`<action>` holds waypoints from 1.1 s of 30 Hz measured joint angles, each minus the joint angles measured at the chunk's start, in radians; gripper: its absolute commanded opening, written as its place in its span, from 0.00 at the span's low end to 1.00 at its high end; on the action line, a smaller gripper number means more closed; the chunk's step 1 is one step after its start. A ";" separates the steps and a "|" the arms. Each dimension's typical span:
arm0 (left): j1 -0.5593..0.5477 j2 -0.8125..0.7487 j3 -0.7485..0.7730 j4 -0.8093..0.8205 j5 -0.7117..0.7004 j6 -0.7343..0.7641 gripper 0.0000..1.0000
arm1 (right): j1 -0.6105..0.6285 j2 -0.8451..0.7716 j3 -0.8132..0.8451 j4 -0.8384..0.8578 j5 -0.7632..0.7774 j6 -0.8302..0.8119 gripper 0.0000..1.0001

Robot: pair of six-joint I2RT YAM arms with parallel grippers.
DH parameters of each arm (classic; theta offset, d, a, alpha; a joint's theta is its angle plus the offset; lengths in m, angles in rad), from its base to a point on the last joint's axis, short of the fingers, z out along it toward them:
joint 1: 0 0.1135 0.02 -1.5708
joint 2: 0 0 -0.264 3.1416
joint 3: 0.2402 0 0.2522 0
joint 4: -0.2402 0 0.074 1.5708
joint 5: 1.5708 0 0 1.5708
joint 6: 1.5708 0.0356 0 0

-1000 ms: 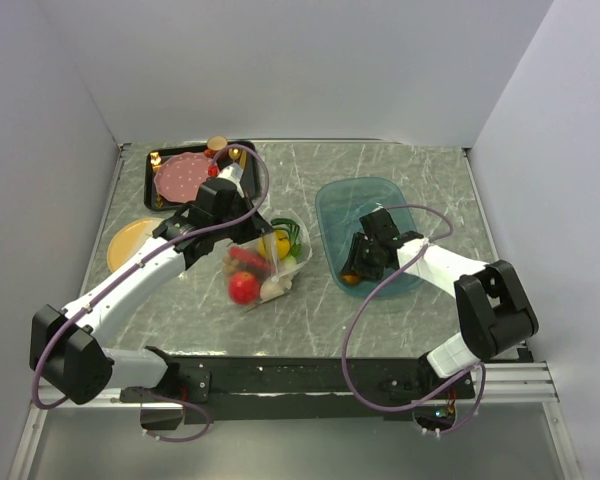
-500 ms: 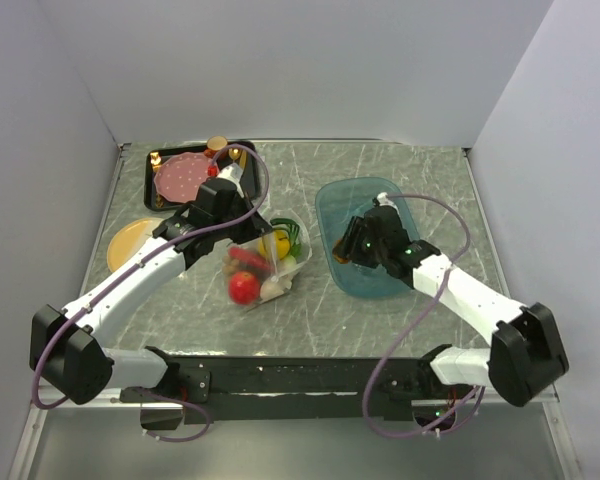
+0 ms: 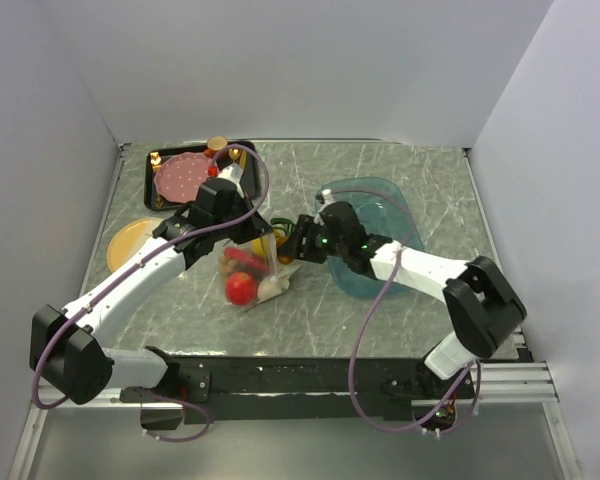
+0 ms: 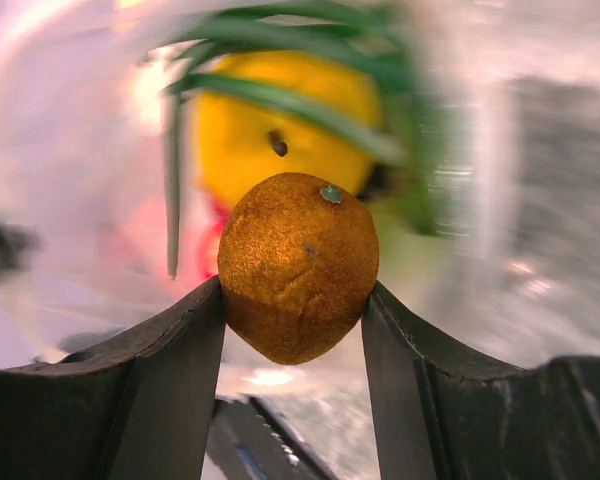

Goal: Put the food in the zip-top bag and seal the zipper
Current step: Place the fake vegetable in the zipper food storage bag.

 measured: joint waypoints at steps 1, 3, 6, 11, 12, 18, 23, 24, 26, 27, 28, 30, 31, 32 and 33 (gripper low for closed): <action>0.000 0.000 -0.001 0.000 0.000 0.000 0.01 | 0.017 0.016 0.020 0.014 -0.005 0.002 0.23; 0.000 0.000 -0.003 0.000 0.000 0.000 0.01 | 0.046 0.024 0.040 0.037 -0.007 0.003 0.24; 0.000 0.000 -0.007 -0.007 -0.001 0.001 0.01 | 0.076 0.022 0.043 0.083 -0.025 0.002 0.25; 0.000 0.000 -0.008 -0.010 -0.002 0.002 0.01 | 0.073 0.080 0.072 0.105 -0.125 0.003 0.35; 0.001 0.000 -0.008 -0.012 -0.003 0.001 0.01 | 0.073 0.103 0.079 0.116 -0.148 0.003 0.36; 0.000 -0.002 -0.008 -0.022 -0.007 0.001 0.01 | 0.077 0.188 0.085 0.124 -0.224 0.009 0.59; 0.000 -0.007 -0.008 -0.023 -0.016 0.000 0.01 | 0.080 0.154 0.085 0.090 -0.179 -0.026 0.83; 0.000 -0.010 -0.008 -0.023 -0.019 0.000 0.01 | 0.081 0.139 0.085 0.076 -0.164 -0.035 0.84; 0.000 -0.020 -0.008 -0.027 -0.029 -0.001 0.01 | 0.081 0.100 0.081 0.050 -0.119 -0.058 0.86; 0.000 -0.026 -0.008 -0.030 -0.034 -0.002 0.01 | 0.081 0.077 0.079 0.038 -0.098 -0.072 0.87; 0.000 -0.033 -0.008 -0.033 -0.040 -0.004 0.01 | 0.081 0.053 0.079 0.026 -0.078 -0.085 0.87; 0.000 -0.045 -0.008 -0.037 -0.050 -0.008 0.01 | 0.081 0.011 0.079 0.002 -0.047 -0.107 0.87; 0.000 -0.052 -0.008 -0.039 -0.053 -0.012 0.01 | 0.081 -0.010 0.079 -0.008 -0.031 -0.116 0.86; 0.000 -0.059 -0.008 -0.039 -0.057 -0.014 0.01 | 0.081 -0.029 0.079 -0.019 -0.013 -0.123 0.85; 0.000 -0.063 -0.008 -0.041 -0.058 -0.015 0.01 | 0.081 -0.043 0.079 -0.031 0.008 -0.128 0.84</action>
